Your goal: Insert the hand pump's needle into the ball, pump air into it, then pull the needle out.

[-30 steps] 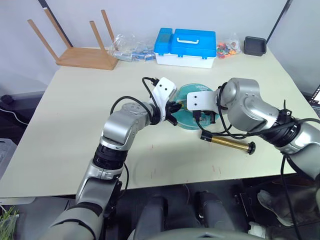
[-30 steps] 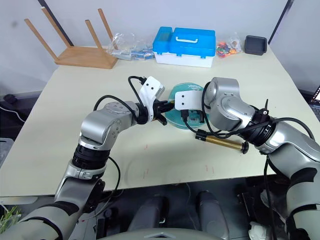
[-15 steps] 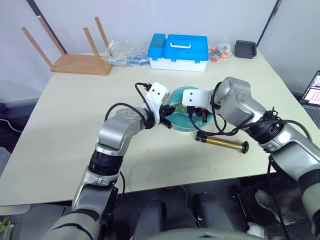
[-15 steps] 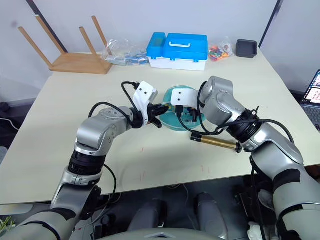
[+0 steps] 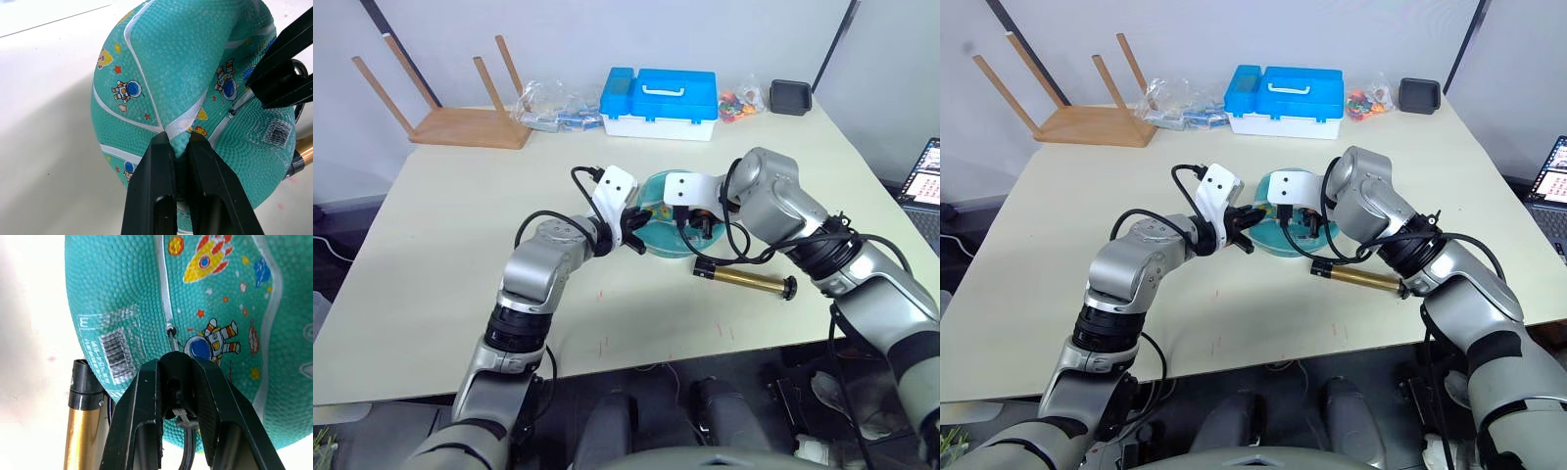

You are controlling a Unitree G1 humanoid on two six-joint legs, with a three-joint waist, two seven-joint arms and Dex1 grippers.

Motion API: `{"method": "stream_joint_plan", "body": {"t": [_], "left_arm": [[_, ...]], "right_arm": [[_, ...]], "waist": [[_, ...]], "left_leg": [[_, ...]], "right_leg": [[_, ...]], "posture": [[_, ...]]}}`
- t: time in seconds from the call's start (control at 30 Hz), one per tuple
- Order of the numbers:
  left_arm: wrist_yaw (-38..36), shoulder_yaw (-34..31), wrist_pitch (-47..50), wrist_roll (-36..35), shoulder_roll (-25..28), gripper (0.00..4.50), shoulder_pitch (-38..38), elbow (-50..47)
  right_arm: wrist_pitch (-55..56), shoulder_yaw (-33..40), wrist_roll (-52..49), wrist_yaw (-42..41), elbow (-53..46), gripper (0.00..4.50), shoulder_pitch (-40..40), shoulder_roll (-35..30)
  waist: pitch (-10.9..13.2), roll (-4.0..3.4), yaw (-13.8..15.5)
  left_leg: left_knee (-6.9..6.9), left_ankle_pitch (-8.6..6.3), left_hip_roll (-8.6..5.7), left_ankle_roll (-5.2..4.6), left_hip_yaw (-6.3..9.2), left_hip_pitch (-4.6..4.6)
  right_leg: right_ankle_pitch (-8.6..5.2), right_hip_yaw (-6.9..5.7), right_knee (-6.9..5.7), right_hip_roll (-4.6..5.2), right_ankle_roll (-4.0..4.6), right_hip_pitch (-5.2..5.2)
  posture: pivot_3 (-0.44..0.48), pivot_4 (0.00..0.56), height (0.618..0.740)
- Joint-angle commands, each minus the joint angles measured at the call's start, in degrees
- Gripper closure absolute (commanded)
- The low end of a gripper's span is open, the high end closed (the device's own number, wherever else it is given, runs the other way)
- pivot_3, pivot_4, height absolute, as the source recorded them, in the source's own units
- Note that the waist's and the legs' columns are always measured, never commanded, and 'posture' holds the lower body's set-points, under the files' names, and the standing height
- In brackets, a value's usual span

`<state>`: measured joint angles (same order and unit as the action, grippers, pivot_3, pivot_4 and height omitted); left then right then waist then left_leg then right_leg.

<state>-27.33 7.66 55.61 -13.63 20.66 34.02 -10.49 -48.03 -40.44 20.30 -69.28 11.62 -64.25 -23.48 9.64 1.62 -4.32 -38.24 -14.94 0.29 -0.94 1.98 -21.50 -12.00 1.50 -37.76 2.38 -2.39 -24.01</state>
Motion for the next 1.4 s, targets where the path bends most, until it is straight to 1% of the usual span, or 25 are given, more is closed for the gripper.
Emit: {"method": "stream_joint_plan", "body": {"t": [0.03,0.17,0.23,0.33,0.43,0.6,0.8,0.93,1.03,1.17,1.4], "left_arm": [[-2.1,4.2,-0.4,-1.7,-2.8,4.5,-0.8,-0.1],[-2.2,4.3,-0.4,-1.5,-3.2,4.5,-1.1,-0.2],[-2.2,4.4,-0.2,-1.4,-3.5,4.5,-1.4,-0.6],[-2.2,4.3,0.2,-1.3,-3.7,4.5,-2.2,-1.1],[-2.2,4.4,0.1,-1.1,-4.0,4.5,-2.6,-1.2],[-1.9,4.2,0.6,-0.7,-4.0,4.5,-2.9,-1.5],[-1.9,2.3,0.5,-0.4,-2.5,4.5,-4.0,-1.3],[-2.1,1.6,-0.3,-0.2,-1.6,4.5,-4.2,-0.6],[-2.2,1.3,-0.9,-0.1,-1.3,4.5,-4.1,0.2],[-2.3,1.3,-1.4,-0.1,-1.3,4.5,-3.9,0.8],[-2.3,1.4,-1.5,-0.3,-1.3,4.5,-3.7,1.3]], "right_arm": [[4.8,-1.5,-3.3,-0.6,-1.8,4.09,-0.1,7.0],[6.0,-1.7,-2.6,-0.5,0.4,4.09,0.0,8.4],[6.8,-1.8,-2.2,-0.3,2.0,4.09,0.3,9.3],[7.4,-1.0,-2.1,-0.6,3.6,4.14,0.3,10.9],[8.5,-0.7,-1.5,-0.3,6.0,4.14,0.4,12.2],[11.5,-1.6,1.0,1.2,11.5,4.14,1.2,12.9],[10.1,1.0,2.0,-0.4,7.1,4.14,1.9,8.5],[7.8,1.9,2.0,-2.2,0.9,4.14,3.4,4.3],[5.6,3.0,1.5,-2.8,-2.4,4.14,4.1,2.5],[3.8,3.4,0.7,-2.7,-4.1,4.14,4.5,1.1],[3.4,3.4,0.2,-1.9,-3.7,4.14,5.1,-0.3]], "waist": [[0.0,0.0,0.0],[-0.1,0.08,0.0],[-0.2,0.14,0.0],[-0.4,-0.07,0.4],[-0.6,0.19,0.8],[-0.9,0.08,0.4],[-1.0,0.03,0.5],[-1.0,0.0,0.8],[-1.0,-0.04,1.0],[-0.9,-0.16,1.3],[-0.9,-0.18,1.8]], "left_leg": [[0.0,0.0,0.02,0.0,0.0,0.03],[0.26,-0.01,0.08,0.0,-0.04,0.62],[0.42,-0.01,0.1,0.0,-0.03,0.77],[0.55,-0.01,0.15,0.0,0.05,0.81],[0.63,0.0,0.15,0.01,0.15,0.75],[0.77,0.0,0.14,0.02,0.07,0.86],[0.83,0.0,0.15,0.02,0.1,0.87],[0.83,0.0,0.14,0.02,0.12,0.78],[0.83,0.0,0.13,0.02,0.12,0.74],[0.85,0.0,0.12,0.02,0.14,0.67],[0.93,0.0,0.13,0.02,0.14,0.62]], "right_leg": [[0.0,0.0,0.0,-0.03,0.01,0.03],[-0.1,0.04,0.04,-0.11,0.15,0.47],[-0.16,0.06,0.04,-0.17,0.22,0.52],[-0.23,0.05,0.02,-0.27,0.34,0.51],[-0.23,-0.08,0.04,-0.25,0.38,0.49],[-0.25,0.02,0.08,-0.25,0.38,0.5],[-0.27,0.0,0.09,-0.26,0.4,0.5],[-0.27,-0.04,0.18,-0.24,0.39,0.49],[-0.27,-0.04,0.24,-0.22,0.38,0.48],[-0.27,-0.08,0.32,-0.21,0.38,0.47],[-0.28,-0.1,0.5,-0.21,0.36,0.46]], "posture": [[0.0,0.15,0.74],[0.0,0.15,0.74],[0.0,0.15,0.74],[0.0,0.15,0.74],[0.0,0.15,0.74],[0.0,0.15,0.74],[0.0,0.15,0.74],[0.0,0.15,0.74],[0.0,0.15,0.74],[0.0,0.15,0.74],[0.0,0.15,0.74]]}}
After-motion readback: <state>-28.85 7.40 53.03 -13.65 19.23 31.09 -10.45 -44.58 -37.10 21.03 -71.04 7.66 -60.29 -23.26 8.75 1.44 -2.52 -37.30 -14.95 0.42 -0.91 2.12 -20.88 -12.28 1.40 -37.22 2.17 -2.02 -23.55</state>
